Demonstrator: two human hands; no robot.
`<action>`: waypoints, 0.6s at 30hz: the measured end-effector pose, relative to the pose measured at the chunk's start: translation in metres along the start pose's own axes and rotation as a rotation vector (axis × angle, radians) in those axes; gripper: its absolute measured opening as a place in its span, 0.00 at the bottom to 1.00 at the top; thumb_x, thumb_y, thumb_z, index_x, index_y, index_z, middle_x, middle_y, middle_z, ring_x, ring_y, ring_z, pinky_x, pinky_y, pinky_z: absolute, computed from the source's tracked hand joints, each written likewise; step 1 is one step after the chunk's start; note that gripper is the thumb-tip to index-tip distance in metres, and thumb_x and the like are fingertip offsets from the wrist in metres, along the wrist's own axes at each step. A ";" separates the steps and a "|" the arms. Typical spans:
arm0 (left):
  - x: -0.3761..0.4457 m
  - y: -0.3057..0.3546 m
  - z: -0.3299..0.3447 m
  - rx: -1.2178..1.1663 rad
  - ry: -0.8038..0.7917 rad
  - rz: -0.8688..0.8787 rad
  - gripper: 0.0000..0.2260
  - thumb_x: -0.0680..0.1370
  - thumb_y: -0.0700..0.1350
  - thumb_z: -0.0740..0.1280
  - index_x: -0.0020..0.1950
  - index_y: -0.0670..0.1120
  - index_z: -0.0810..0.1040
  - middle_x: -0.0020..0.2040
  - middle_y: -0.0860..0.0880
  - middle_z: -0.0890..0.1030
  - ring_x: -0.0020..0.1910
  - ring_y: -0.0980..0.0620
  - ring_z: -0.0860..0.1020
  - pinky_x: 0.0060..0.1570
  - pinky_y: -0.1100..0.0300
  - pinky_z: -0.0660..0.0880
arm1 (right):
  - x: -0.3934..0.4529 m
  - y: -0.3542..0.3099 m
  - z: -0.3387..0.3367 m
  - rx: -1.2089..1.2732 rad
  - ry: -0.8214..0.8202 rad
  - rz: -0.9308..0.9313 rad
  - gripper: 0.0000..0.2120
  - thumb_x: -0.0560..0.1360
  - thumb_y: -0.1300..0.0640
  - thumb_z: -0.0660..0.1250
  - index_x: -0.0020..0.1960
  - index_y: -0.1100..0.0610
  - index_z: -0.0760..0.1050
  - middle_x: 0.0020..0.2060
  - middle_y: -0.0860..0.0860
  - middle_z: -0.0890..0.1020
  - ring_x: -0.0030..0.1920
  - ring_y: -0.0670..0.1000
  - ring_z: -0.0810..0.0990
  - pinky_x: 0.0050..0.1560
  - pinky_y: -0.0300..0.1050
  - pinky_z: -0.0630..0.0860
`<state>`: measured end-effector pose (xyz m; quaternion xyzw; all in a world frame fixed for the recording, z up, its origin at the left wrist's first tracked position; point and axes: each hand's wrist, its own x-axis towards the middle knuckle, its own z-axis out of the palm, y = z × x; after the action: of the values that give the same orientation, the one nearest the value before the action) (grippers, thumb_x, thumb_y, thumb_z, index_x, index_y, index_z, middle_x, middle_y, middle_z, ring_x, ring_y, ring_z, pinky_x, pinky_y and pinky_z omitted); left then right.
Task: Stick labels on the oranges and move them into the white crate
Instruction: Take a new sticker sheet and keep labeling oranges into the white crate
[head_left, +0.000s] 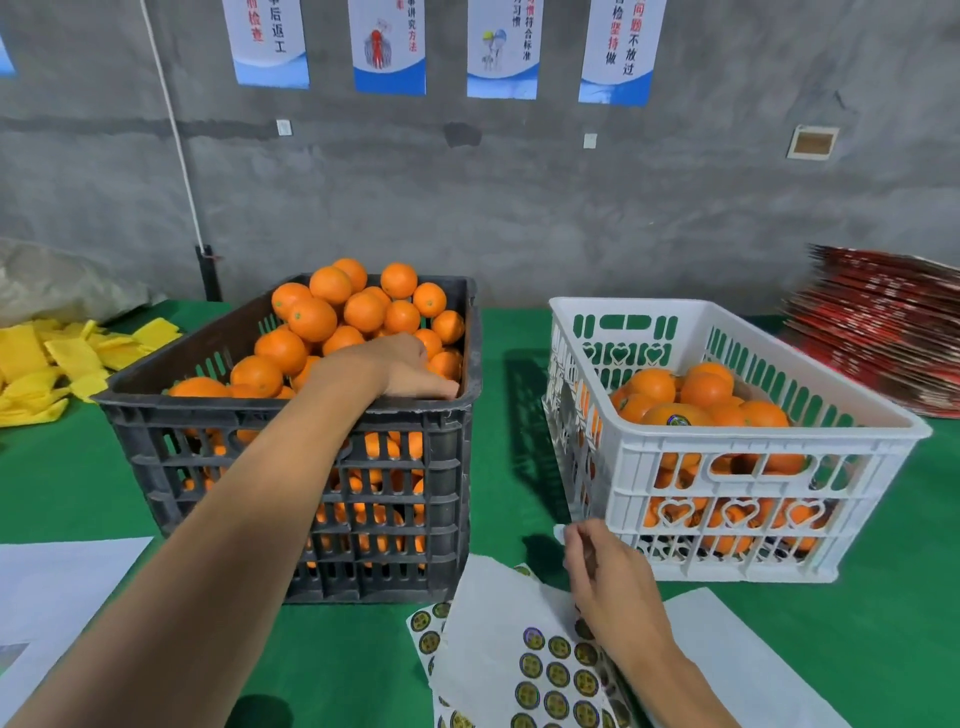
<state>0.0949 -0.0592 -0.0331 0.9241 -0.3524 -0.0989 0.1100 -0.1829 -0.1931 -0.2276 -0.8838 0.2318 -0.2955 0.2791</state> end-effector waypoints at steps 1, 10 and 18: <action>-0.004 0.003 -0.003 -0.036 0.085 0.024 0.36 0.72 0.67 0.70 0.72 0.46 0.70 0.58 0.45 0.78 0.46 0.47 0.78 0.33 0.59 0.68 | 0.009 -0.017 -0.005 0.037 0.059 -0.021 0.07 0.84 0.51 0.60 0.49 0.46 0.73 0.30 0.45 0.78 0.31 0.46 0.77 0.34 0.46 0.73; -0.025 0.018 -0.013 -0.213 0.685 0.430 0.27 0.68 0.60 0.77 0.63 0.54 0.74 0.59 0.52 0.72 0.58 0.52 0.73 0.57 0.52 0.74 | 0.143 -0.161 -0.051 0.187 0.429 -0.109 0.12 0.84 0.49 0.60 0.51 0.52 0.80 0.36 0.48 0.83 0.38 0.51 0.81 0.39 0.51 0.77; -0.024 0.021 -0.018 -0.112 0.820 0.557 0.29 0.69 0.58 0.75 0.66 0.49 0.74 0.58 0.52 0.71 0.57 0.52 0.73 0.50 0.65 0.67 | 0.168 -0.181 -0.045 -0.095 0.369 -0.305 0.14 0.83 0.45 0.59 0.52 0.47 0.83 0.43 0.46 0.81 0.46 0.51 0.80 0.40 0.47 0.74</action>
<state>0.0688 -0.0558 -0.0077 0.7501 -0.5079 0.2872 0.3113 -0.0474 -0.1719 -0.0171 -0.8517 0.1564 -0.4794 0.1422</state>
